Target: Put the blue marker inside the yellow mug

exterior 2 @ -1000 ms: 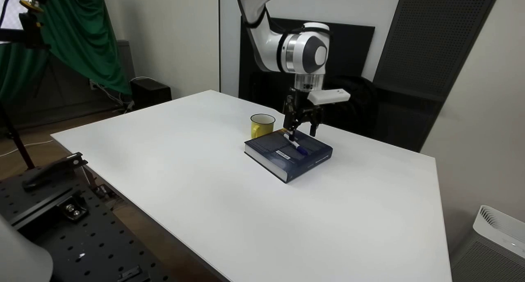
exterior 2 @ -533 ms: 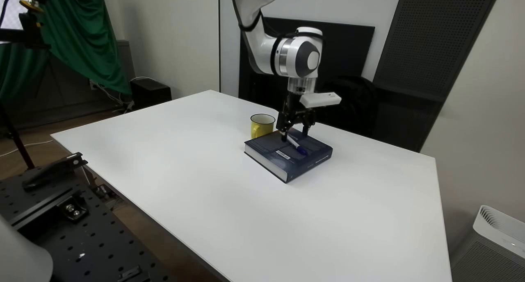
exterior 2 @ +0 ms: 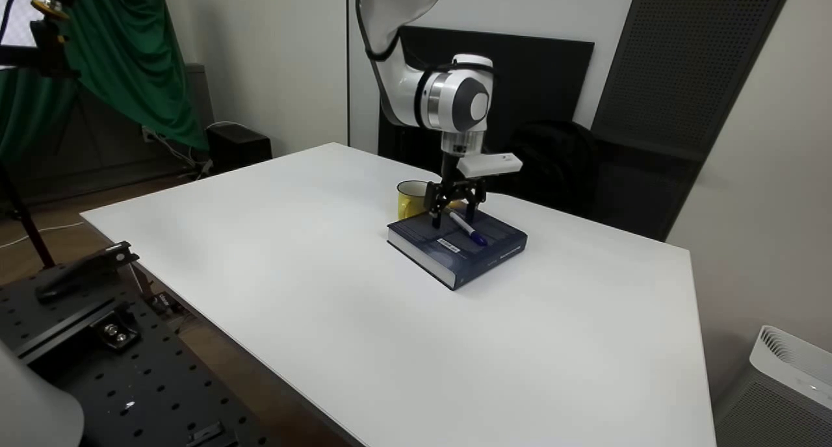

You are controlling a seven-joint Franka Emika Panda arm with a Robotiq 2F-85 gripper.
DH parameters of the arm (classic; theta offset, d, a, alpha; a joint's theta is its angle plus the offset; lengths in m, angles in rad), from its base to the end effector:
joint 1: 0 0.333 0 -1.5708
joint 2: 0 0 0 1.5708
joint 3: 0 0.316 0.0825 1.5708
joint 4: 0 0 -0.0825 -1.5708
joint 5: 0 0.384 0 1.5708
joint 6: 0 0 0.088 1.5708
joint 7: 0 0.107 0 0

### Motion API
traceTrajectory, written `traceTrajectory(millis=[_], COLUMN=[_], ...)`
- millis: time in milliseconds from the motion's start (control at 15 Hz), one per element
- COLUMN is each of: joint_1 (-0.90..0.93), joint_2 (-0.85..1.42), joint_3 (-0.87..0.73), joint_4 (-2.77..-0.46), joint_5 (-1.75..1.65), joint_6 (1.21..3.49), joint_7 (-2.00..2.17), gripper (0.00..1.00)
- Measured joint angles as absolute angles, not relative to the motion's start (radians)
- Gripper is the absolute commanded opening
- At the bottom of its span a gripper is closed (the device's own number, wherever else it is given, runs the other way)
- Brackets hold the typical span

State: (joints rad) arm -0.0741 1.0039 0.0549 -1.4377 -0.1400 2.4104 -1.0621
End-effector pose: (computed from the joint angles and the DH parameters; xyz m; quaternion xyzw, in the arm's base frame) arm 0.7060 -0.0208 0.0836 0.8459 0.5326 -0.0239 0.0120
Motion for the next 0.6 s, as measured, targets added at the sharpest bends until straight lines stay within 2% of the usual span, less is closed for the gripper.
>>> traceTrajectory(millis=[67,133,600], joint_1=[-0.07,-0.065,-0.047], joint_2=[1.005,1.006,1.006], joint_3=[0.054,0.053,0.042], joint_4=[-1.436,-1.435,-1.406], joint_5=[-0.141,-0.142,-0.16], joint_6=[2.41,2.41,2.364], joint_7=[-1.057,-1.053,-1.018], gripper=[0.74,0.69,0.19])
